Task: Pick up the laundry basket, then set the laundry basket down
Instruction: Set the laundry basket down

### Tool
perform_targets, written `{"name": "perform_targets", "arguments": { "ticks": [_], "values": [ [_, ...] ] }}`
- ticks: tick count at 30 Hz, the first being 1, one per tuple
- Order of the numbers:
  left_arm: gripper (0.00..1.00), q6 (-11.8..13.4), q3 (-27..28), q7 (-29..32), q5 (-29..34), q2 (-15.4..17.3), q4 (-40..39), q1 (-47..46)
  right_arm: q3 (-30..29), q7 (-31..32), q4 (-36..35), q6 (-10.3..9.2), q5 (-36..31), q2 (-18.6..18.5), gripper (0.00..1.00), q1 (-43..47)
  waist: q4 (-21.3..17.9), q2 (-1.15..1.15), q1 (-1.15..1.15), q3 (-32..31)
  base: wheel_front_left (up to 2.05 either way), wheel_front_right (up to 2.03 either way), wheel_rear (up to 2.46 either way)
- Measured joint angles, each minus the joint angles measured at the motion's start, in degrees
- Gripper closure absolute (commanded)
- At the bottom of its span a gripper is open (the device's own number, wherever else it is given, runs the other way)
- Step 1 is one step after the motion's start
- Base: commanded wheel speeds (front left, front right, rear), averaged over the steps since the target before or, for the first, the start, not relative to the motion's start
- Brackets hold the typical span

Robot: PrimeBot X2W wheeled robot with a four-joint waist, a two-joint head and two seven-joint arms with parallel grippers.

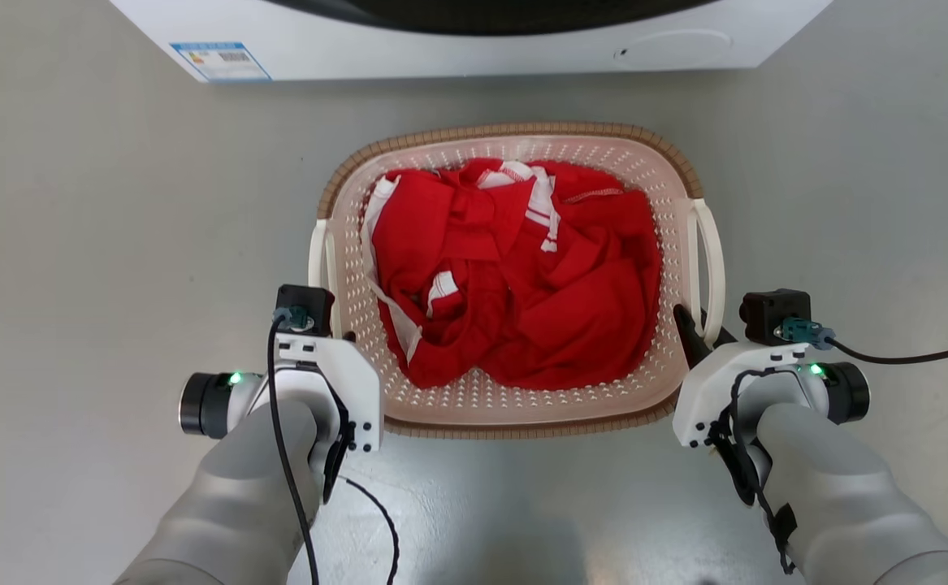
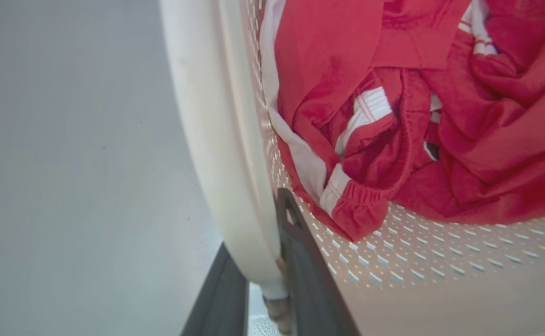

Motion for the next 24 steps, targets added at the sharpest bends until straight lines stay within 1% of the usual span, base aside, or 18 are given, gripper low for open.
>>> {"name": "perform_targets", "arguments": {
  "ticks": [9,24],
  "values": [
    [1.00,0.19,-0.30,2.54,0.00,-0.02,0.08,-1.79,-0.16,0.00,-0.18,0.00,0.00,-0.10,1.00,-0.47,0.43,0.00,0.00,3.29,0.00,0.00,0.00],
    [1.00,1.18,-0.54,3.79,0.10,0.55,-0.44,-6.02,1.65,0.00,0.16,-0.01,1.12,-0.43,1.00,-5.25,0.53,0.00,0.00,7.39,0.00,0.00,0.00]
  ]
}}
